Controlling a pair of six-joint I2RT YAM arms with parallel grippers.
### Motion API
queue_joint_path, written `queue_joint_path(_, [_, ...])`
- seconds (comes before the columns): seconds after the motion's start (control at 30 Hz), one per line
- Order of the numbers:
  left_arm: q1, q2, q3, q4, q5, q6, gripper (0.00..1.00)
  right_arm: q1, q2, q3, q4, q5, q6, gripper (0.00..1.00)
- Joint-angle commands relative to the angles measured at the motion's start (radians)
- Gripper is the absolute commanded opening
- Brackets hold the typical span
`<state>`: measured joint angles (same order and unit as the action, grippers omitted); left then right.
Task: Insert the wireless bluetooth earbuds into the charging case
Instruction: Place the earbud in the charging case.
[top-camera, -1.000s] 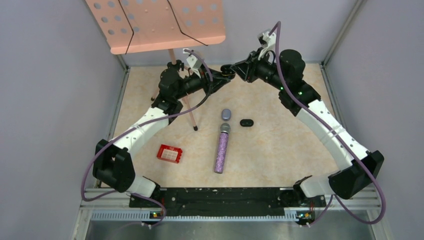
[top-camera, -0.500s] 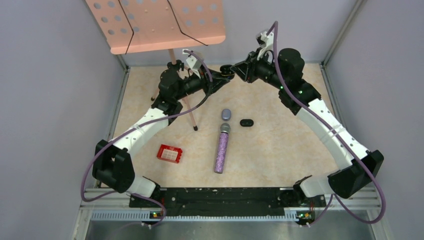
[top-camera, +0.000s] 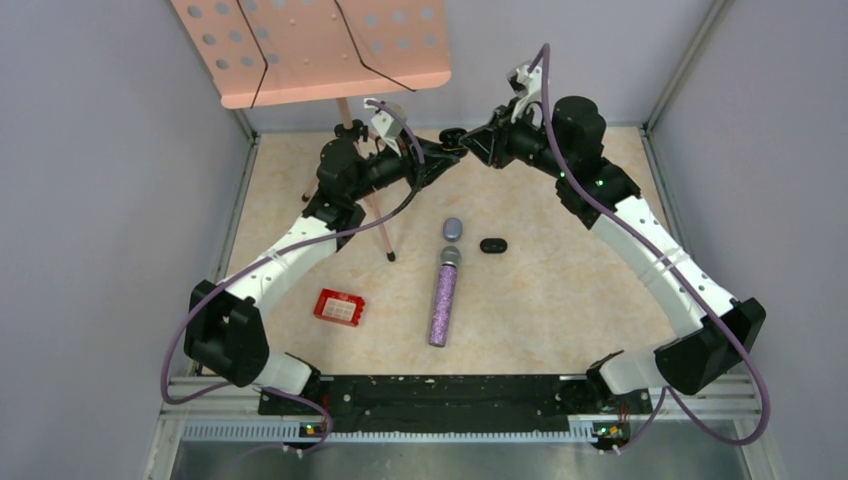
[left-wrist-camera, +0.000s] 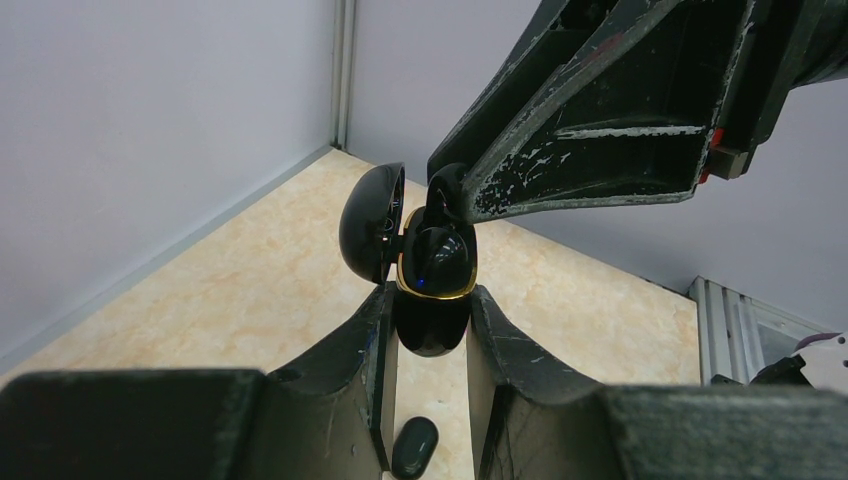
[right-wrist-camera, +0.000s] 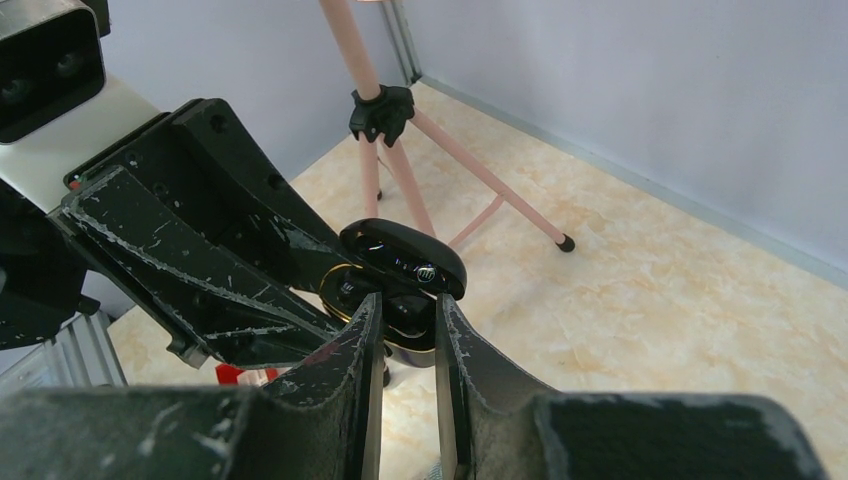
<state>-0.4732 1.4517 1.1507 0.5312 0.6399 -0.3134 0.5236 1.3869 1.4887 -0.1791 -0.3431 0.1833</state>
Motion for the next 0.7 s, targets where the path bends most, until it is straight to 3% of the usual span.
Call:
queue_joint_path(0.0, [-0.001, -0.044, 0.006, 0.078, -0.020, -0.003, 0.00, 0.018, 0.000, 0.024, -0.010, -0.017, -0.012, 0.00])
queue_joint_path(0.3, [-0.003, -0.050, -0.020, 0.102, 0.049, 0.065, 0.00, 0.026, 0.072, 0.092, -0.129, -0.036, -0.041, 0.00])
queue_joint_path(0.4, [-0.002, -0.050, -0.026, 0.106, 0.044, 0.075, 0.00, 0.027, 0.088, 0.123, -0.181, -0.068, -0.051, 0.15])
queue_joint_path(0.57, [0.003, -0.051, -0.034, 0.105, 0.056, 0.083, 0.00, 0.020, 0.053, 0.178, -0.217, -0.125, -0.071, 0.54])
queue_joint_path(0.67, [0.009, -0.051, -0.040, 0.097, 0.076, 0.092, 0.00, -0.035, 0.048, 0.253, -0.313, -0.266, -0.107, 0.62])
